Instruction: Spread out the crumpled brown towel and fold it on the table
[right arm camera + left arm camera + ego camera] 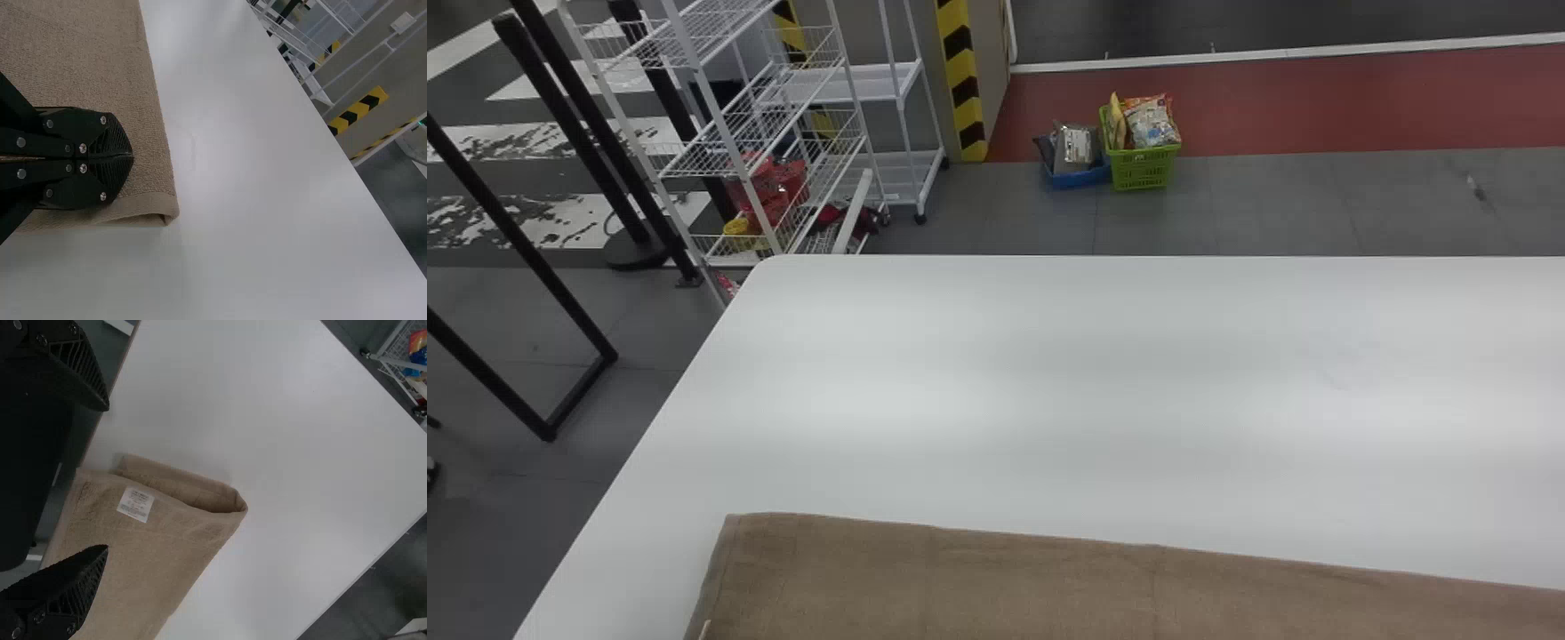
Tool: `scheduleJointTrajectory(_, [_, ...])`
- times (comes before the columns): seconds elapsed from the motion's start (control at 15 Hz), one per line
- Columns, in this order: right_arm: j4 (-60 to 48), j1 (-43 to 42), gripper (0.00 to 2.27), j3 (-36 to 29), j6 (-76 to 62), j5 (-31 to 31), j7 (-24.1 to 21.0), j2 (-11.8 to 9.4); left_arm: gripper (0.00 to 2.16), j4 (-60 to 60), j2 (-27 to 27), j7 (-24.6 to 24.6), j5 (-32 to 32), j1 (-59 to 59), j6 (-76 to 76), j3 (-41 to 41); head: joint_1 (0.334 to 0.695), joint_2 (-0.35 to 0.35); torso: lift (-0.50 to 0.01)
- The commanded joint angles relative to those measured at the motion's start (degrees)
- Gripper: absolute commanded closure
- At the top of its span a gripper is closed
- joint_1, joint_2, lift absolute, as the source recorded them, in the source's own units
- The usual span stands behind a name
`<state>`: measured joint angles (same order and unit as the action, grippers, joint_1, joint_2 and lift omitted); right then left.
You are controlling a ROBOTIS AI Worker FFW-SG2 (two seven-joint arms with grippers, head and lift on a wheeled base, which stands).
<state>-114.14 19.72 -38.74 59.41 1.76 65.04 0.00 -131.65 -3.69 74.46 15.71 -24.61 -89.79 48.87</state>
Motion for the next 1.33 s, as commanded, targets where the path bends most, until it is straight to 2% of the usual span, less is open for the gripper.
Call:
scheduleJointTrajectory(0.0, [0.32,0.58,1.95,-1.78,-0.91,-2.02,0.08,0.05,0.08,-0.09,0.26,-0.11,-0.86,-0.17,-0.24,0.26,0.695,0.19,-0.127])
scheduleJointTrajectory(0.2, [-0.21,0.23,1.85,-4.15,-3.55,-7.56,2.9,0.05,0.08,-2.91,1.93,0.16,-3.41,-0.43,-0.24,2.11,0.695,0.161,-0.127])
scheduleJointTrajectory(0.4, [-1.88,0.23,1.84,-4.59,-5.48,-10.63,6.32,0.05,0.08,-4.75,3.84,0.16,-6.13,-0.52,-0.24,2.99,0.695,0.147,-0.127])
scheduleJointTrajectory(0.53, [-2.32,0.23,1.15,-4.15,-6.36,-11.78,7.03,0.05,0.08,-4.66,3.84,0.07,-7.01,-1.05,-0.24,3.08,0.695,0.14,-0.127])
scheduleJointTrajectory(0.8, [-2.5,-0.03,1.13,-3.89,-6.01,-12.65,7.73,0.05,0.08,-2.03,3.84,-0.9,-10.26,-2.46,0.35,2.9,0.695,0.152,-0.127])
scheduleJointTrajectory(0.93, [-2.58,-0.47,1.13,-3.89,-5.48,-12.65,7.82,0.05,0.08,-1.59,3.84,-1.51,-11.67,-2.81,7.03,2.99,0.695,0.147,-0.127])
scheduleJointTrajectory(1.07, [-2.85,-0.47,1.13,-3.89,-4.61,-12.74,7.91,0.05,0.09,-2.73,3.84,-1.6,-13.96,-2.81,7.56,3.16,0.695,0.149,-0.127])
scheduleJointTrajectory(1.27, [-2.76,-0.47,1.13,-3.71,-4.61,-12.83,7.91,0.05,0.09,-3.78,3.84,-1.78,-9.65,-0.35,7.38,-1.41,0.695,0.139,-0.127])
